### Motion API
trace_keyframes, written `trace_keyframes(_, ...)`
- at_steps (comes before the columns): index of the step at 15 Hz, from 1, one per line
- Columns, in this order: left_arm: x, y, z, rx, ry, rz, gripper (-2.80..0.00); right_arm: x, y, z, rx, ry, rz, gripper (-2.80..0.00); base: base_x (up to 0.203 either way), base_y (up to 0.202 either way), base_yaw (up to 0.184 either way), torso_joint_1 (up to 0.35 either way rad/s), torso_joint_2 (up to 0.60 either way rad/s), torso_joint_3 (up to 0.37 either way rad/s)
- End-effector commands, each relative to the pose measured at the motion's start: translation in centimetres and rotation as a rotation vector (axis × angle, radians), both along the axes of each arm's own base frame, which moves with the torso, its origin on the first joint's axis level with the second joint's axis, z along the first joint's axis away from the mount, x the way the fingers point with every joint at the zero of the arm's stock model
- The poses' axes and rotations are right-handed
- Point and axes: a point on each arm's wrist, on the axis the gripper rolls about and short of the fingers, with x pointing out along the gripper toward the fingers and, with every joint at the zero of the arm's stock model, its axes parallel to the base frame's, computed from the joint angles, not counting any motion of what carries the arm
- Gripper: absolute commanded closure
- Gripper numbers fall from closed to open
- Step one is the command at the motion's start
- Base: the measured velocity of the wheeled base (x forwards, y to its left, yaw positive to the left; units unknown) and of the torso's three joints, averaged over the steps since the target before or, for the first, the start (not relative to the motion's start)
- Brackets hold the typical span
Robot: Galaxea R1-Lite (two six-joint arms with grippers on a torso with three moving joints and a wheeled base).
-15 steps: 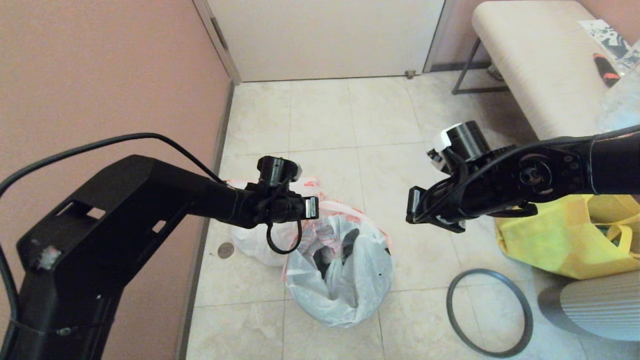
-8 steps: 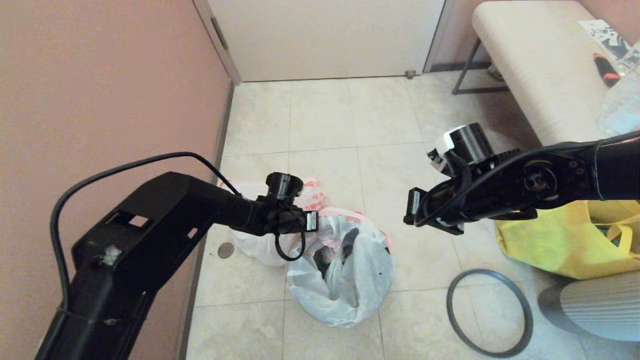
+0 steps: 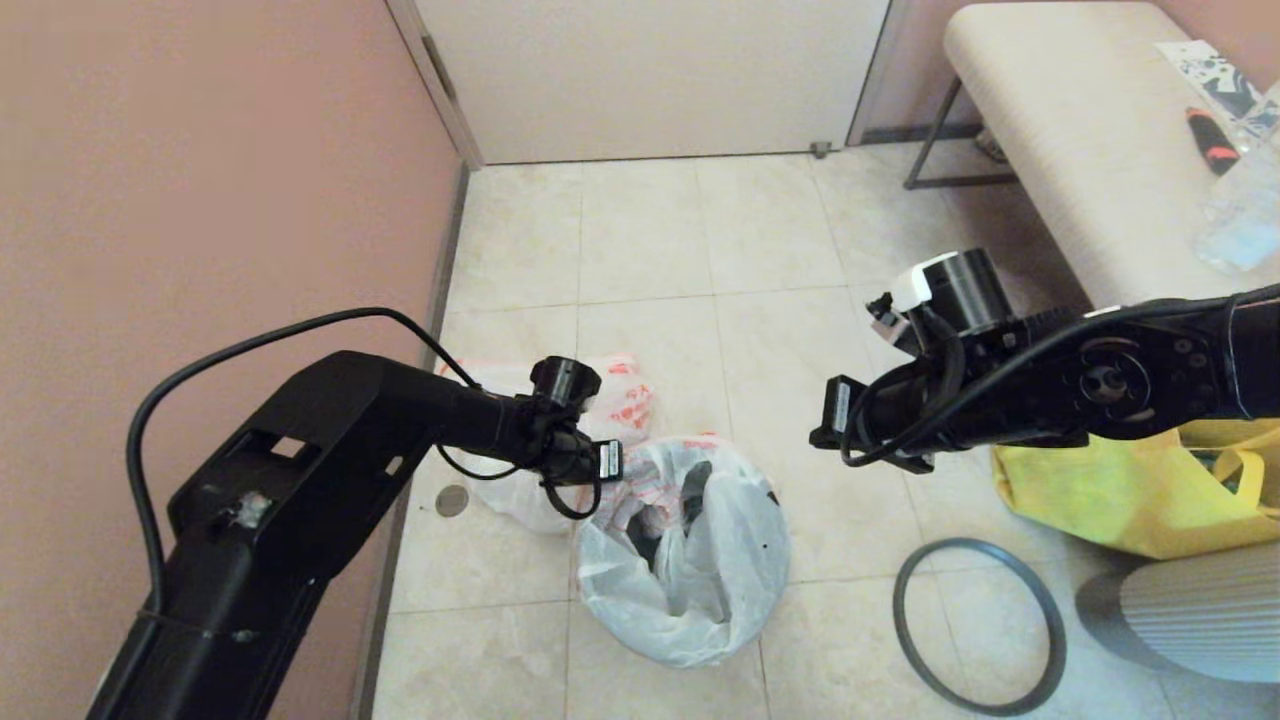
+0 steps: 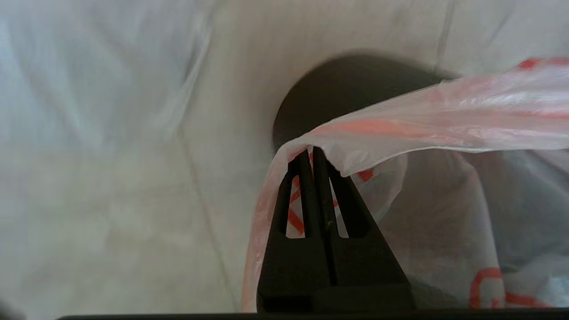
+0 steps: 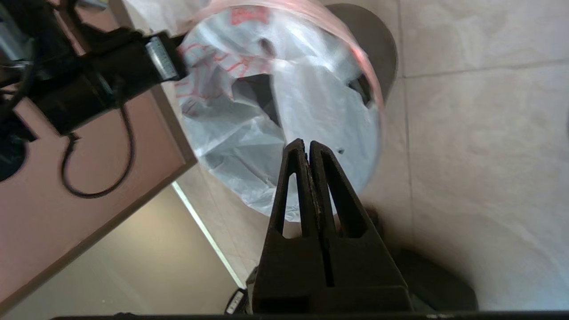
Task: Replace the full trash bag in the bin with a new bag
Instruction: Put the new garbage bag on the trash can
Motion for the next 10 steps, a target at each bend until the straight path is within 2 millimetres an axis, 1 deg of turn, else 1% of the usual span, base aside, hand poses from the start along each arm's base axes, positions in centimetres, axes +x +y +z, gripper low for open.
trace_keyframes(1, -1.2, -0.6, 4.4, -0.058, -0.057, -0.009, 0.0, -0.9, -0.5, 0.1, -0.001, 0.007, -0.001, 0.0, 0.0, 0.0, 0.0, 0.0, 0.0, 0.0)
trace_keyframes(3, -3.3, -1.6, 7.6, -0.114, -0.034, -0.044, 0.0, -1.5, -0.7, 0.4, -0.009, 0.005, -0.004, 0.0, 0.0, 0.0, 0.0, 0.0, 0.0, 0.0)
trace_keyframes(5, -5.6, -2.0, 9.2, -0.136, 0.074, -0.071, 0.0, -1.3, -0.7, 0.2, -0.018, 0.005, -0.015, 0.0, 0.0, 0.0, 0.0, 0.0, 0.0, 0.0)
trace_keyframes(7, -6.3, -1.3, 9.3, -0.131, 0.105, -0.06, 0.0, -1.2, -0.7, 0.0, -0.022, 0.009, -0.012, 0.0, 0.0, 0.0, 0.0, 0.0, 0.0, 0.0)
trace_keyframes(8, -7.0, -0.7, 9.4, -0.126, 0.118, -0.052, 0.0, -1.3, -0.1, -0.3, -0.029, 0.015, 0.002, 0.0, 0.0, 0.0, 0.0, 0.0, 0.0, 0.0)
trace_keyframes(10, -9.0, 0.9, 11.2, -0.137, 0.113, -0.04, 0.0, -1.3, 1.7, -1.5, -0.069, 0.023, 0.016, 0.0, 0.0, 0.0, 0.0, 0.0, 0.0, 0.0)
